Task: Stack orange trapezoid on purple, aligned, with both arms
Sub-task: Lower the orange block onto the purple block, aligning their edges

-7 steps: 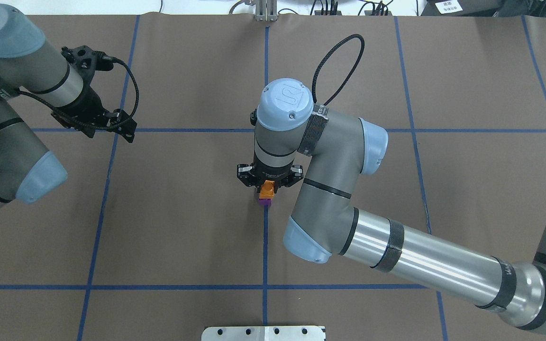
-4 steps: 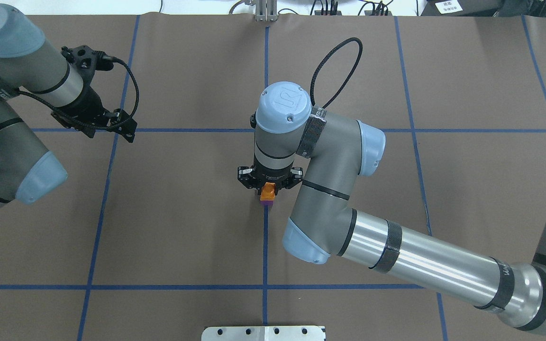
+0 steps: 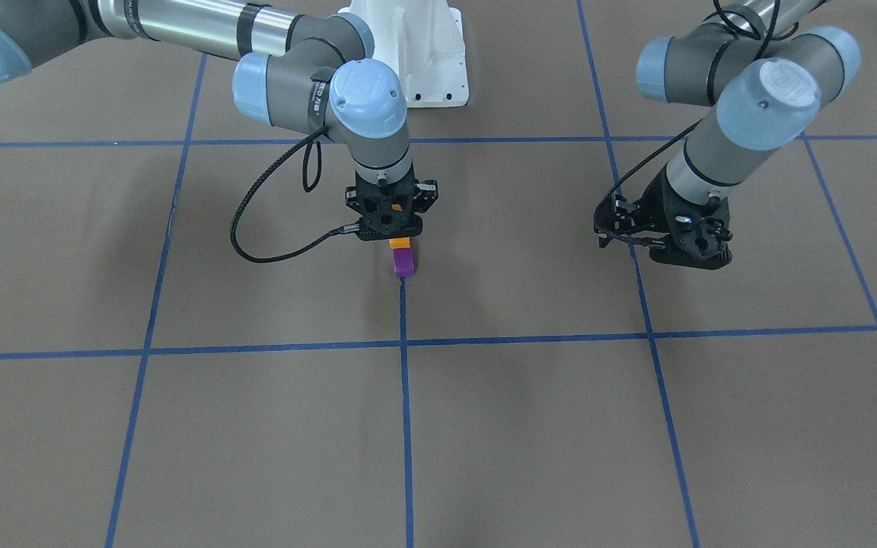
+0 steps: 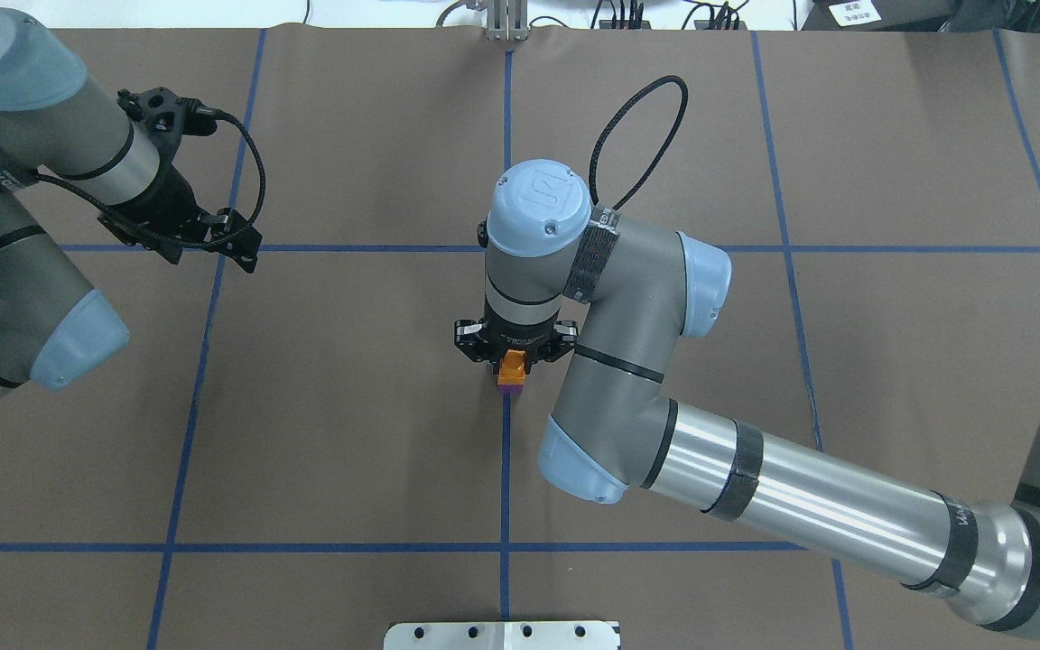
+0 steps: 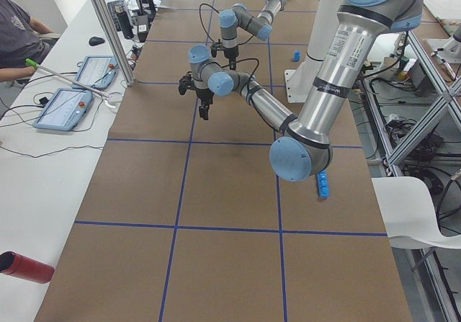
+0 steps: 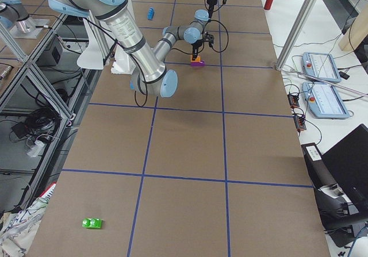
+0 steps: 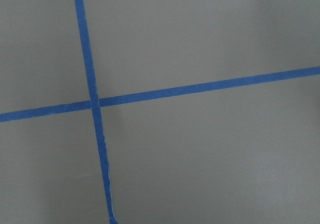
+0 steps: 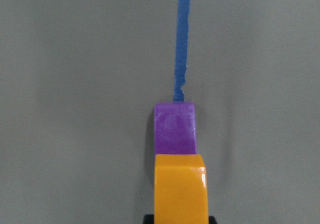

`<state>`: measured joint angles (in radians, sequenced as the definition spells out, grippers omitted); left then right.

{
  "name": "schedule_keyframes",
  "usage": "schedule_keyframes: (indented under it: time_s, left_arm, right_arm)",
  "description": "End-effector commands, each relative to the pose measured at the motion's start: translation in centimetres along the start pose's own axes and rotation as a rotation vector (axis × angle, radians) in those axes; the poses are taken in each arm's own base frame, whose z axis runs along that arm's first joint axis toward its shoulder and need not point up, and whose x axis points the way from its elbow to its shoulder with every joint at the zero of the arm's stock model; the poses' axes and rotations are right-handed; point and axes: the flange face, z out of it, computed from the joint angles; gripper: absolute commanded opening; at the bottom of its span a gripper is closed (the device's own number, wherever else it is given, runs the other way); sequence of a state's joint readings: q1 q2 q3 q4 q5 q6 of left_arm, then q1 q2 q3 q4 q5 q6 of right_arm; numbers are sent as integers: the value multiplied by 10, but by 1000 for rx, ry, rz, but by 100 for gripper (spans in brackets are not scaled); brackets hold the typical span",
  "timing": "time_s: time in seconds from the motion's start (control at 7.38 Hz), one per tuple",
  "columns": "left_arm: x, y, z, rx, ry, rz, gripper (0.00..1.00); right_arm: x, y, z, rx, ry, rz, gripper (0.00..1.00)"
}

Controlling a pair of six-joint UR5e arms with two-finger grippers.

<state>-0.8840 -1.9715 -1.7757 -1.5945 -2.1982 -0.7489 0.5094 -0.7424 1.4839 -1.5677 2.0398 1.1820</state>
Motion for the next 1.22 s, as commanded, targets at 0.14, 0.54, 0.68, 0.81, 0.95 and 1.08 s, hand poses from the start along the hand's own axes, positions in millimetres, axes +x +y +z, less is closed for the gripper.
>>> schedule_keyframes:
  time_s: [0.14, 0.54, 0.68, 0.81, 0.95, 1.08]
  left_arm:
    - [1, 0, -1, 1, 2, 1, 100]
    - [1, 0, -1, 1, 2, -1, 100]
    - [1, 0, -1, 2, 2, 0, 100]
    - [3, 1, -2, 4, 5, -2, 100]
    - [3, 1, -2, 3, 4, -11, 100]
    - [4, 2, -3, 5, 6, -9, 100]
  right_arm:
    - [0, 0, 1, 0, 2, -3, 0]
    - [1, -2, 3, 3, 8, -32, 52]
    - [2, -3, 3, 21, 16, -32, 100]
    - [2, -3, 2, 24, 14, -35, 100]
    - [1, -4, -4, 23, 4, -35, 100]
    - [6, -13, -29, 38, -28, -28, 100]
